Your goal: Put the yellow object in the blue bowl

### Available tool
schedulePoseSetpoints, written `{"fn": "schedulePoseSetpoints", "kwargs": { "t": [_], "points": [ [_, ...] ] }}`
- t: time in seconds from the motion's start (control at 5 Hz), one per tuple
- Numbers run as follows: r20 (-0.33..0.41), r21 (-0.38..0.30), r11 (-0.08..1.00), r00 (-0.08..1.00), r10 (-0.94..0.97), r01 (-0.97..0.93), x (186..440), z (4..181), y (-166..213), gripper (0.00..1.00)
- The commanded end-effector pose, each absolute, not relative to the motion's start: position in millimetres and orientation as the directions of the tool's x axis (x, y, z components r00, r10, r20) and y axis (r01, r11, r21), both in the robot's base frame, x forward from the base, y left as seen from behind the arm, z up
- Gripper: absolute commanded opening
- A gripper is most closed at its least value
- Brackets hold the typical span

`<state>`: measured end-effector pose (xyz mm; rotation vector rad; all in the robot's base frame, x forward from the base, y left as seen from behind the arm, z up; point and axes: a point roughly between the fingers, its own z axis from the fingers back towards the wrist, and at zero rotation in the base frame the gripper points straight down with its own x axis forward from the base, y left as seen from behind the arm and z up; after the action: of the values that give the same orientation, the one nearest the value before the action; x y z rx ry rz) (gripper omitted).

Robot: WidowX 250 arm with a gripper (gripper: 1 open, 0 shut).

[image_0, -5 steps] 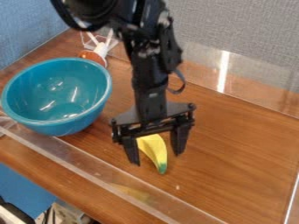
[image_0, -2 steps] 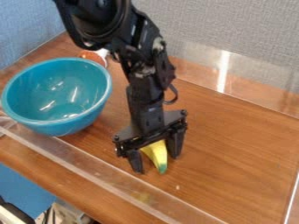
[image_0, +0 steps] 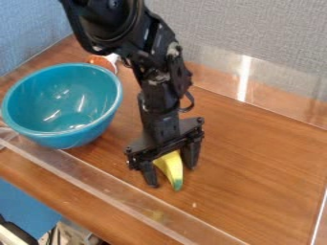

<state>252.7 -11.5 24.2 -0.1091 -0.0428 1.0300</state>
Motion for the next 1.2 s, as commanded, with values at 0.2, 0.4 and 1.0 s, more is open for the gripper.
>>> {"fn": "schedulePoseSetpoints", "kwargs": {
  "t": [0.2, 0.4, 1.0],
  "points": [
    [0.034, -0.136, 0.492, 0.492, 0.87, -0.86, 261.7, 23.5, -4.1, 1.0],
    [0.05, -0.141, 0.49, 0.488, 0.872, -0.861, 263.2, 21.7, -3.5, 1.0],
    [0.091, -0.144, 0.485, 0.476, 0.875, -0.863, 265.3, 15.8, -4.4, 1.0]
  ]
}}
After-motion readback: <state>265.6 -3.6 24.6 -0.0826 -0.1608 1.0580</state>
